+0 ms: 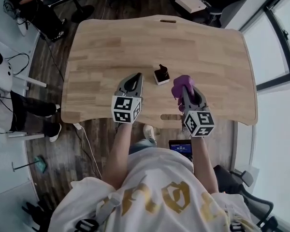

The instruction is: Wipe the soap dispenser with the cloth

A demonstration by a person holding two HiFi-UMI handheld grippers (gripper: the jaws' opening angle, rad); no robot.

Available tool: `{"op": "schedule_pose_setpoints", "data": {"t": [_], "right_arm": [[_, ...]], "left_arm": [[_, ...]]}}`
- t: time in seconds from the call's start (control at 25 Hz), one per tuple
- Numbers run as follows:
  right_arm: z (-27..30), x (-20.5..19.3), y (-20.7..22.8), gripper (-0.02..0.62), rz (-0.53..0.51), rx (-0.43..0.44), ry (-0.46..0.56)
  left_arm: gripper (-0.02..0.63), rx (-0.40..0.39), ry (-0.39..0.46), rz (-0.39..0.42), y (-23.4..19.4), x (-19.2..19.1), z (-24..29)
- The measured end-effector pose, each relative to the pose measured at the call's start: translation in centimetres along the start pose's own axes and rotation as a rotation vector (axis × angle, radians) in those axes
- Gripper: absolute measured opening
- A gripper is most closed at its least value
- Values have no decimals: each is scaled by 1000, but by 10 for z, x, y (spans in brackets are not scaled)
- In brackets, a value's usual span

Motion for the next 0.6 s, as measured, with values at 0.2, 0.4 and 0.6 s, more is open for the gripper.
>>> {"op": "schedule_pose_setpoints", "data": {"t": [0.2,0.4,0.6], "right_arm": [[16,0,9,52,35,-36,-8],[15,4,22,52,52,-68,-2],[18,10,32,52,60,-77,2]], "left_arm": [[9,-59,-26,23,-4,0,33],[9,-107,-27,33,1,7,49],[9,-134,-34,73,12,12,55]]}}
Point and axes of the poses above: the fingertips, and each gripper's own axes: z forward along the fingers, y to its right, x out of its top, the point moved 3 cm from there along -z, backward along the fingers, and after that the axes turned 12 degrees about -y, right-handed, at the moved point
